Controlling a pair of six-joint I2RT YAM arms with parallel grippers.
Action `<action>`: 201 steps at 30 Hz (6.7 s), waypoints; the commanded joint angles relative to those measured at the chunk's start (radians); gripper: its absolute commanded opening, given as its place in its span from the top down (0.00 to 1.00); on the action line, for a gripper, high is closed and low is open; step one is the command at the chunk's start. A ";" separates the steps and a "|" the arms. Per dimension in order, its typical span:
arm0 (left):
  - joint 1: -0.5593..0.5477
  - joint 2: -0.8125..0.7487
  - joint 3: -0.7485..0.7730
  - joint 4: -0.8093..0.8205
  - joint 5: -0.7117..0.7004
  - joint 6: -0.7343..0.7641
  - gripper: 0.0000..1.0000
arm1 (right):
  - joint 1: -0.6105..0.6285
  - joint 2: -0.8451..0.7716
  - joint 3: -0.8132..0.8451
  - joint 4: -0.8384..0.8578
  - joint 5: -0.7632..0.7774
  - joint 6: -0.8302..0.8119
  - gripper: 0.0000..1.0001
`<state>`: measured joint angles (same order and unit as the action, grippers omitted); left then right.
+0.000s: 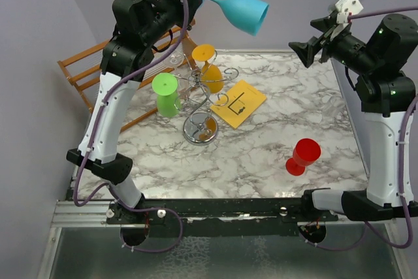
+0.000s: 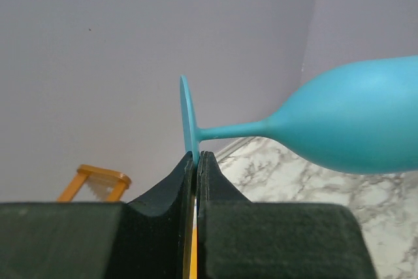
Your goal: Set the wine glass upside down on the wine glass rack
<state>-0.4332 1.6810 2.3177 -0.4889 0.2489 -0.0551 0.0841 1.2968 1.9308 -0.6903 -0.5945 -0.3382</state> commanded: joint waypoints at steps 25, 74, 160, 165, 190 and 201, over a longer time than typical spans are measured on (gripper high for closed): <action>-0.374 0.138 -0.095 -0.074 -0.553 0.871 1.00 | 0.000 -0.097 -0.522 -0.094 -0.443 -0.283 0.21; -0.431 0.051 -0.114 -0.455 -0.496 0.892 1.00 | 0.000 -0.079 -0.509 -0.096 -0.404 -0.282 0.20; -0.557 0.106 -0.118 -0.389 -0.600 0.908 1.00 | 0.000 -0.106 -0.530 -0.083 -0.371 -0.265 0.19; -0.555 0.098 -0.147 -0.374 -0.654 0.909 1.00 | 0.000 -0.108 -0.530 -0.080 -0.359 -0.260 0.19; -0.553 0.063 -0.227 -0.357 -0.762 0.932 1.00 | 0.000 -0.105 -0.539 -0.064 -0.327 -0.251 0.19; -0.553 0.040 -0.249 -0.384 -0.769 0.917 1.00 | 0.000 -0.100 -0.543 -0.061 -0.318 -0.250 0.19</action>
<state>-0.9840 1.7706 2.0792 -0.8730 -0.4839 0.8734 0.0841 1.2076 1.3964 -0.7826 -0.9321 -0.5983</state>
